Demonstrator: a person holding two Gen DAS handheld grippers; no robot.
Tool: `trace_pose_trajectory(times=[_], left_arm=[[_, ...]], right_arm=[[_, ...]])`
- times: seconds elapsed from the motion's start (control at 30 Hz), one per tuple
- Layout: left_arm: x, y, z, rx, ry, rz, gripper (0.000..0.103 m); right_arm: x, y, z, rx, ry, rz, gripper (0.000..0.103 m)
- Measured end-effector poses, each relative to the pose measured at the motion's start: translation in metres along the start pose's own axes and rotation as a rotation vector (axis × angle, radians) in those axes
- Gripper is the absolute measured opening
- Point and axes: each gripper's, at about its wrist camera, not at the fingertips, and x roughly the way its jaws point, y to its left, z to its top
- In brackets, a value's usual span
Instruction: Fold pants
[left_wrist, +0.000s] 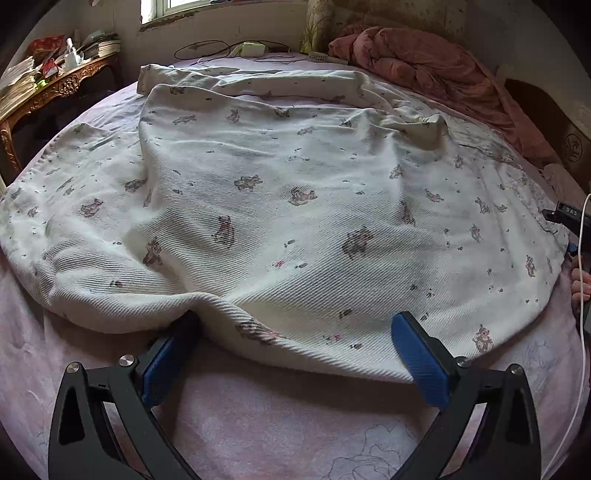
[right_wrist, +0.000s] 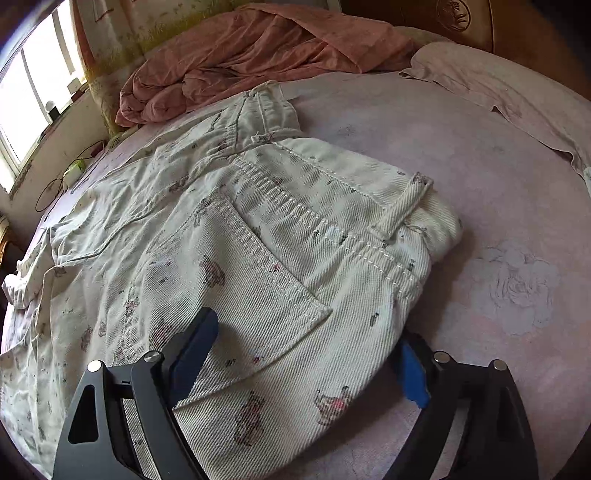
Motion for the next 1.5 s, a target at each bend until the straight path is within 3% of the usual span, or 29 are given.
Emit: trace_pose_trajectory(times=[0.07, 0.23, 0.3, 0.37, 0.47, 0.53, 0.6, 0.63, 0.73, 0.9, 0.93, 0.97, 1.03, 1.2, 1.33, 1.4, 1.43, 1.47, 1.5], left_arm=[[0.000, -0.001, 0.000, 0.003, 0.002, 0.001, 0.103], [0.001, 0.000, 0.001, 0.006, 0.010, -0.005, 0.103], [0.001, -0.001, 0.001, 0.007, 0.007, 0.002, 0.103], [0.001, -0.002, 0.002, 0.012, 0.006, 0.011, 0.103], [-0.001, -0.002, 0.001, 0.011, 0.002, 0.024, 0.096], [-0.005, 0.000, 0.000, 0.015, -0.008, 0.036, 0.088], [-0.011, 0.003, -0.001, 0.025, -0.020, 0.052, 0.072], [-0.014, 0.007, -0.001, 0.024, -0.027, 0.064, 0.059], [-0.020, 0.022, -0.002, 0.005, -0.015, 0.018, 0.047], [-0.022, 0.034, -0.001, -0.028, 0.021, -0.060, 0.048], [-0.023, 0.033, -0.001, -0.026, 0.023, -0.067, 0.055], [-0.024, 0.031, -0.002, -0.023, 0.027, -0.080, 0.068], [-0.023, 0.025, -0.003, -0.016, 0.031, -0.105, 0.080], [-0.013, 0.012, 0.003, 0.003, 0.027, -0.057, 0.081], [-0.005, 0.012, 0.011, -0.037, 0.015, -0.042, 0.081], [-0.003, 0.010, 0.014, -0.037, 0.003, 0.006, 0.064], [-0.005, 0.009, 0.015, -0.026, -0.012, 0.057, 0.043], [-0.007, 0.008, 0.016, -0.015, -0.028, 0.078, 0.029], [-0.009, 0.007, 0.017, -0.002, -0.036, 0.074, 0.025]], right_arm=[[-0.003, -0.004, 0.003, 0.009, -0.017, 0.025, 0.073], [0.002, -0.022, 0.014, 0.087, -0.027, 0.146, 0.059], [0.006, -0.029, 0.016, 0.123, -0.021, 0.182, 0.048], [0.009, -0.034, 0.015, 0.155, -0.009, 0.175, 0.027], [0.007, -0.039, 0.010, 0.187, 0.009, 0.221, 0.010], [0.000, -0.038, 0.005, 0.168, 0.001, 0.204, 0.008], [-0.012, -0.027, -0.002, 0.095, -0.014, 0.149, 0.007], [-0.021, -0.018, -0.007, 0.036, -0.034, 0.110, 0.007], [-0.042, 0.002, -0.021, -0.077, -0.063, -0.015, 0.007], [-0.067, 0.013, -0.034, -0.113, -0.149, -0.113, 0.005], [-0.069, 0.013, -0.033, -0.104, -0.153, -0.108, 0.005], [-0.070, 0.011, -0.032, -0.093, -0.150, -0.097, 0.005], [-0.072, 0.005, -0.030, -0.060, -0.141, -0.044, 0.005], [-0.046, -0.029, -0.013, 0.111, -0.030, 0.167, 0.005], [-0.015, -0.040, -0.003, 0.130, 0.059, 0.210, 0.006], [-0.012, -0.042, -0.002, 0.135, 0.056, 0.226, 0.006], [-0.013, -0.040, -0.002, 0.131, 0.055, 0.209, 0.006], [-0.017, -0.036, -0.004, 0.109, 0.048, 0.169, 0.005], [-0.026, -0.029, -0.007, 0.055, 0.015, 0.076, 0.005]])
